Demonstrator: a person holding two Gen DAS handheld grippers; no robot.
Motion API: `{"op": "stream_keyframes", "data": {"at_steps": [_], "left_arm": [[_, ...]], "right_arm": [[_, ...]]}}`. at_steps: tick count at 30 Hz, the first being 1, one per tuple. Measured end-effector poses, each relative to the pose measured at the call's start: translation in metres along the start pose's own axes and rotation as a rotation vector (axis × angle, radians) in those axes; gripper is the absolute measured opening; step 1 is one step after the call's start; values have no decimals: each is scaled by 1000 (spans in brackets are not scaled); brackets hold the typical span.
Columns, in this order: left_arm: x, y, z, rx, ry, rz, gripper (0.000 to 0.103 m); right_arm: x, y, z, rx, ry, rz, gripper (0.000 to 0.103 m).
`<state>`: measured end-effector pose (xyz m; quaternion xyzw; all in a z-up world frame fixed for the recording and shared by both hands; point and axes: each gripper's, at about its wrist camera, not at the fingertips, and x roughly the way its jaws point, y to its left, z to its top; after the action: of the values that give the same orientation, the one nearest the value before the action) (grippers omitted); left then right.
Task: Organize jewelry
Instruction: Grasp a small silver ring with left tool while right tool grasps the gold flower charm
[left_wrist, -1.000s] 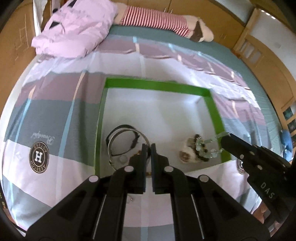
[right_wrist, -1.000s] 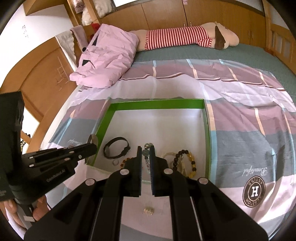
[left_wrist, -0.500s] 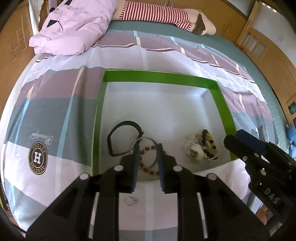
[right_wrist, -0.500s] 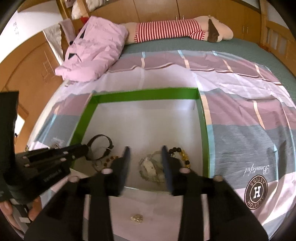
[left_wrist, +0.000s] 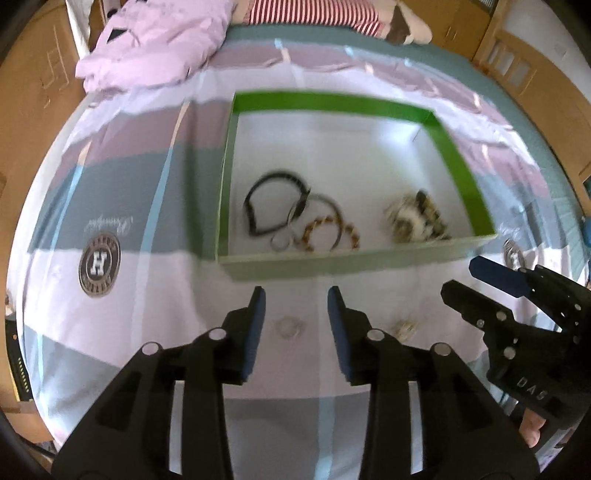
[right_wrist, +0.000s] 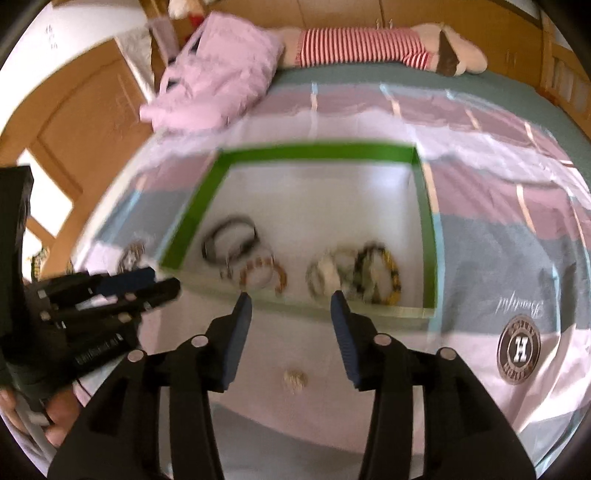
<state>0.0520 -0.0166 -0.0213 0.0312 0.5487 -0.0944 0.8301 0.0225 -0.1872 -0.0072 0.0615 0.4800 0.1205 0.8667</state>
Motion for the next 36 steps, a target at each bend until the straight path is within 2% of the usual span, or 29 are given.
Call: {"op": "stream_keyframes", "data": {"at_steps": [3,7,17,18,20,23,26,30,33,36], "left_arm": [[13,0,-5,5,32,30,42],[15,-2,-5,10,29,42,58],[18,-4,-6,19,33,62,59],[19,-4,-6,19,36,63,59],[21,-3,-6,15,42,63,60],[25,0,-6,3,56,65,63],[30,4,-7,-13,68,72,63],[46,10,-9,-47,134,41,64],[60,11,-13,-56,173,33,64],[72,10,-16,-55,196,49,64]], "right_arm": [[16,2,-15,-32,56,-9,46],[41,9,-25,-48,133,15,46],[67,18,-42,-114,225,-62,45],[69,19,-44,-130,234,-66,42],[70,22,-46,-146,244,-61,24],[72,20,-46,-134,251,-54,14],[67,12,-43,-95,233,-56,13],[61,0,-36,-44,219,-70,13],[59,-8,-34,-17,221,-82,27],[57,-8,-34,-26,222,-90,30]]}}
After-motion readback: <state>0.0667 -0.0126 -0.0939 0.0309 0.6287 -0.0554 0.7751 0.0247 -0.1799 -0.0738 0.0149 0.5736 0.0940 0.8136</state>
